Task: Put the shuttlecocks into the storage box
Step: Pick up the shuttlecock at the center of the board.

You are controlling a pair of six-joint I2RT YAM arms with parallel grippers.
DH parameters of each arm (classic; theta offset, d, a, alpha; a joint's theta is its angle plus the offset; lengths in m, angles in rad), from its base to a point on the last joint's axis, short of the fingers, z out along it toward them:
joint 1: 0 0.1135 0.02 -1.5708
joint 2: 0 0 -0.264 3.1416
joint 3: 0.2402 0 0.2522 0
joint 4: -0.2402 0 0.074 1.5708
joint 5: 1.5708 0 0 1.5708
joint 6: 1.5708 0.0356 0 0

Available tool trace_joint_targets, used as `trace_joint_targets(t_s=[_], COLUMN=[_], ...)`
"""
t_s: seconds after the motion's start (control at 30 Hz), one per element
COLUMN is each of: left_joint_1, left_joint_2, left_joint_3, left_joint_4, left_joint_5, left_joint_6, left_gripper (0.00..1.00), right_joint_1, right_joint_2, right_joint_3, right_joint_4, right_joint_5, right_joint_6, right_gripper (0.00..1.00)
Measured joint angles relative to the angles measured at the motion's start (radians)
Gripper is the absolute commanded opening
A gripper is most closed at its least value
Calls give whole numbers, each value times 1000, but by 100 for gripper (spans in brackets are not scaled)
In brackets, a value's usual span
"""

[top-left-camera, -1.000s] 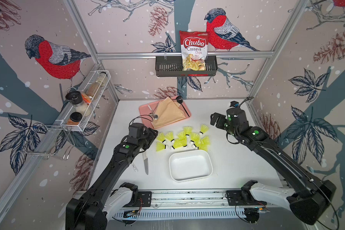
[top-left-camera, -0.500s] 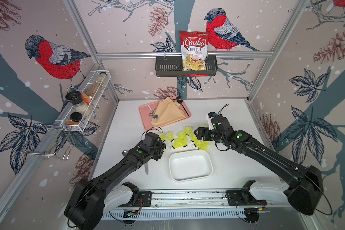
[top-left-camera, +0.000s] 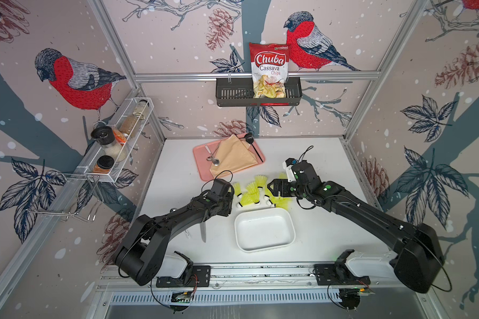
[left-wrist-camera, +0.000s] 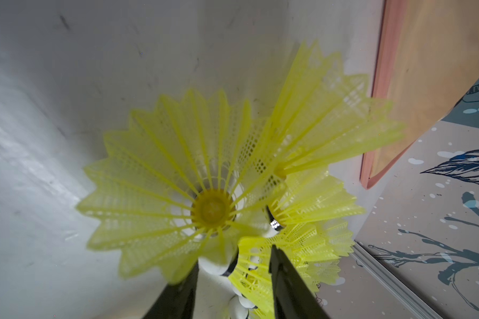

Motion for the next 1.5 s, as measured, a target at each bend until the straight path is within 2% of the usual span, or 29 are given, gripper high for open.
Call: trace_joint_targets(t_s=[0.27,0.63,0.83,1.03,1.23,1.5], left_joint_1=[-8,-8,10,11,12,0], left_joint_2=[78,124,158,172,172,61], left_joint_3=[45,66,91,105,113,163], left_joint_4=[-14,-82,-82,-89,-111,-252], left_joint_5=[0,-33,-51,-59,-76,-108], left_joint_6=[-26,-31,20,66,105,218], left_gripper=[43,37,35,26,22,22], right_joint_1=[-23,-27,-31,-33,-35,-16], right_joint_2=[84,104,105,105,105,51], right_joint_3=[14,27,27,19,12,12], right_joint_4=[30,52,52,53,53,18], right_joint_5=[-116,-150,-154,-158,-164,-146], right_joint_6=[-4,-1,-1,0,2,-2], right_gripper=[90,90,90,89,88,87])
